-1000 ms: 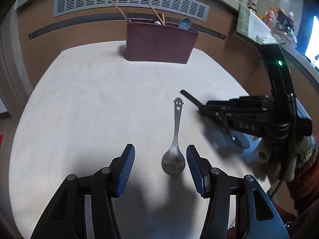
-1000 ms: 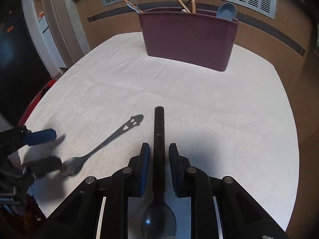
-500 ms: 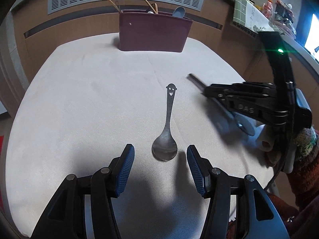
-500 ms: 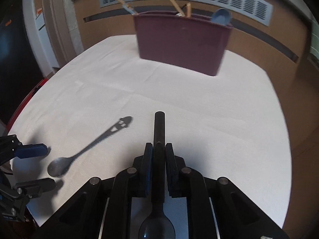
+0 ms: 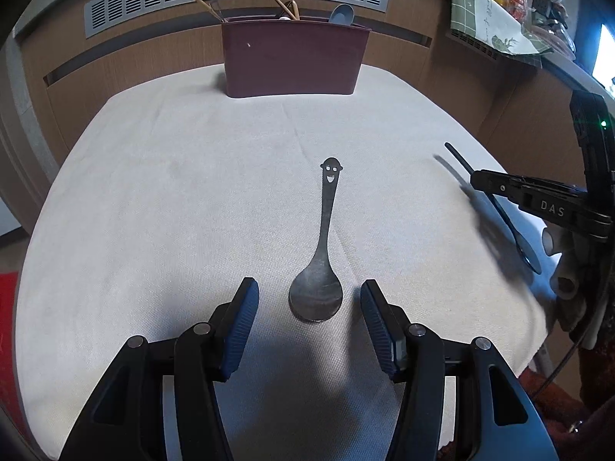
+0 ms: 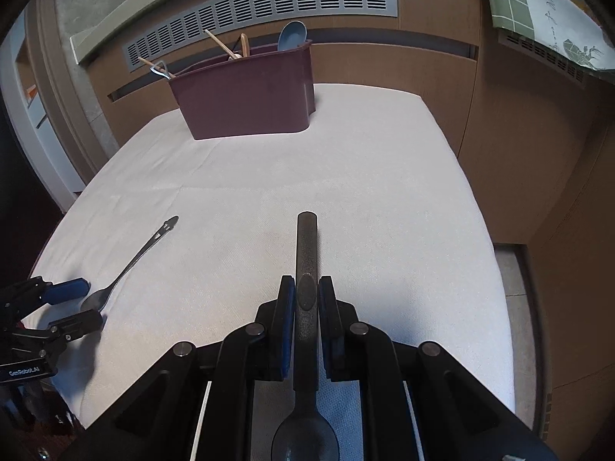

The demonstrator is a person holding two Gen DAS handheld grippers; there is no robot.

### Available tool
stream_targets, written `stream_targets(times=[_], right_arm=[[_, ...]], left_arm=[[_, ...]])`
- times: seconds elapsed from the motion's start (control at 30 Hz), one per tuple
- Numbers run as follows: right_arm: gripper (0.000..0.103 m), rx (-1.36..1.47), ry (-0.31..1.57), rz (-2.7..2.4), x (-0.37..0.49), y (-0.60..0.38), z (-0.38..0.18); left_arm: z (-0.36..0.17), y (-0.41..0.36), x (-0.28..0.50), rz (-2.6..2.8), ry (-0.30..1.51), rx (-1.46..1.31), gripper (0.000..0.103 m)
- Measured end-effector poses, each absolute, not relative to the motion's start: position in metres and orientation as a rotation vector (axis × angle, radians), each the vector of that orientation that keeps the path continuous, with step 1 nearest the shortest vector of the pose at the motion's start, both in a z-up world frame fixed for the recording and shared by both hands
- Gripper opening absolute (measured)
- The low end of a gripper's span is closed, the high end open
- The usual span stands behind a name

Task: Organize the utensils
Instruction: 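Reach the left tool toward the smiley-face metal spoon while the right tool holds the black spoon, then close the left tool on the smiley-face spoon handle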

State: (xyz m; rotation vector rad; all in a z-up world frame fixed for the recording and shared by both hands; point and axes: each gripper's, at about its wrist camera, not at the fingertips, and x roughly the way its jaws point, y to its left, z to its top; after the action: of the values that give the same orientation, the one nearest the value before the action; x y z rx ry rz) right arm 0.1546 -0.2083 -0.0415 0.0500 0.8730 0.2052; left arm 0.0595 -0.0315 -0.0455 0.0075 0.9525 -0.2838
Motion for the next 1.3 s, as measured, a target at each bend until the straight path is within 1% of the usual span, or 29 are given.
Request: stream_targets(times=[0.4,0.53,0.63,0.7,0.73,0.77,0.8,0.97,1.13,1.23,1.3], right_arm=[[0.011,0.073,0.871,0.233,0.15,-0.202,-0.041],[0.011,0.08,0.872,0.235,0.15,-0.204,-0.043],[0.011,0.084,0.878,0.231,0.15,-0.206,-0.045],[0.011,0.088,0.88,0.228,0.15,-0.206,-0.045],[0.011,0.089,0.881,0.227,0.15,-0.207,-0.045],[0.011,0.088,0.882,0.227,0.15,-0.206,-0.045],[0.011,0.087,0.883,0.227,0.151,-0.206,-0.045],[0.011,0.073,0.896,0.227,0.152,-0.204,-0.046],[0.012,0.057,0.917,0.22,0.157,-0.202,-0.047],[0.014,0.008,0.93,0.216,0.161,-0.196,-0.047],[0.016,-0.025,0.936,0.215,0.165,-0.192,-0.048]], left_arm=[[-0.047,-0.041,0.064,-0.234,0.953,0.066,0.056],[-0.047,-0.042,0.067,-0.224,0.941,0.058,0.055],[-0.047,-0.042,0.068,-0.219,0.922,0.049,0.044],[-0.045,-0.038,0.07,-0.218,0.912,0.027,0.026],[-0.044,-0.035,0.071,-0.219,0.909,0.013,0.024],[-0.041,-0.031,0.072,-0.219,0.903,-0.004,0.019],[-0.038,-0.028,0.073,-0.216,0.892,-0.016,0.017],[-0.015,-0.013,0.071,-0.202,0.824,-0.044,0.016],[-0.011,-0.004,0.067,-0.22,0.821,-0.075,0.016],[-0.016,-0.004,0.059,-0.271,0.833,-0.094,0.018],[-0.02,-0.005,0.055,-0.292,0.851,-0.089,0.021]])
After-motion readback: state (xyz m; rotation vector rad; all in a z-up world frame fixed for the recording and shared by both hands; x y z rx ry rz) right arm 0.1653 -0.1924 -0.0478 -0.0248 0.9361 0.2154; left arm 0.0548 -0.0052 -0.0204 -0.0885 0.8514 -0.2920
